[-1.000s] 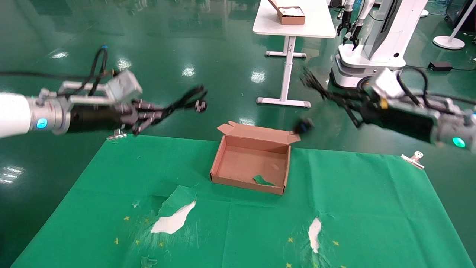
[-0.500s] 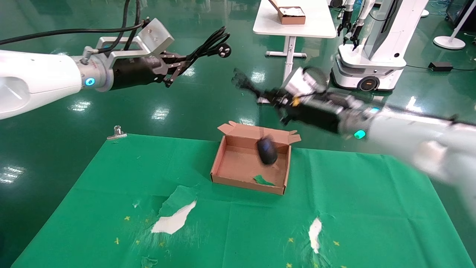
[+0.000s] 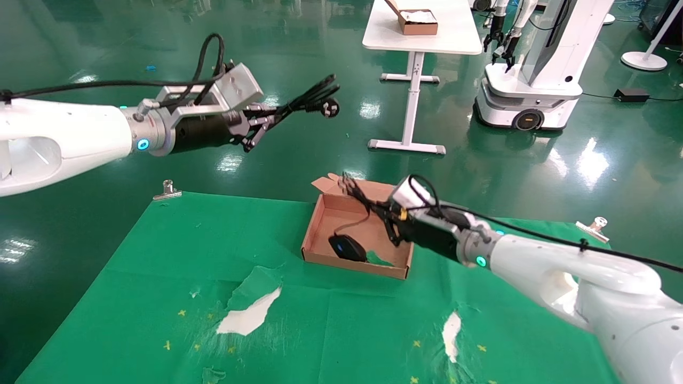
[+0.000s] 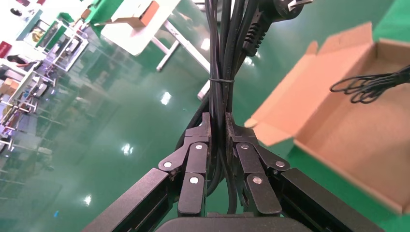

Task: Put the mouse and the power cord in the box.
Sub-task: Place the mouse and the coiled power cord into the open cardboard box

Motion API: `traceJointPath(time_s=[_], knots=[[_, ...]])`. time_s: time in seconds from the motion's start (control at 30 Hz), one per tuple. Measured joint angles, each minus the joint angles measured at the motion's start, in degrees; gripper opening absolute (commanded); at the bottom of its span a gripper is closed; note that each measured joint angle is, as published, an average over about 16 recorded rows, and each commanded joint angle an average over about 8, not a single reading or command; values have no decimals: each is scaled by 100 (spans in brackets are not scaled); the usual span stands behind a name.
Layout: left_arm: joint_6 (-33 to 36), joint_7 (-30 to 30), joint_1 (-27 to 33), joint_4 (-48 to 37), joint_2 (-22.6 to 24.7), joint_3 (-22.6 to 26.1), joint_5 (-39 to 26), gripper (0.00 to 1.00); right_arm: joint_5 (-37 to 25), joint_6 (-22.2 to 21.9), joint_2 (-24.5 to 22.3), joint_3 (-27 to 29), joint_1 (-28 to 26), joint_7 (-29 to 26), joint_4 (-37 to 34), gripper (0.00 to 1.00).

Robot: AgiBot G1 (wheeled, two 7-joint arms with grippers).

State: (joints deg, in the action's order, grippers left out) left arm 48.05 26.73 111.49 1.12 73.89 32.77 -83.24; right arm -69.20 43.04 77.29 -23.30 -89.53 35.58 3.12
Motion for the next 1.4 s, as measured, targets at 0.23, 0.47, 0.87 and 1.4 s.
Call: traceJointPath(time_s=[0.23, 0.47, 0.87, 1.4], knots=[[37, 217, -72, 0, -5, 69, -100, 0, -65, -269, 47, -96, 67, -86, 40, 100], [-50, 376, -173, 22, 126, 125, -180, 0, 10, -393, 7, -112, 111, -163, 172, 100], [-288, -128, -802, 579, 439, 303, -119, 0, 423, 322, -726, 143, -180, 317, 554, 100], [-639, -2867, -1540, 1854, 485, 1558, -59, 0, 1088, 726, -1853, 695, -290, 788, 1218, 100]])
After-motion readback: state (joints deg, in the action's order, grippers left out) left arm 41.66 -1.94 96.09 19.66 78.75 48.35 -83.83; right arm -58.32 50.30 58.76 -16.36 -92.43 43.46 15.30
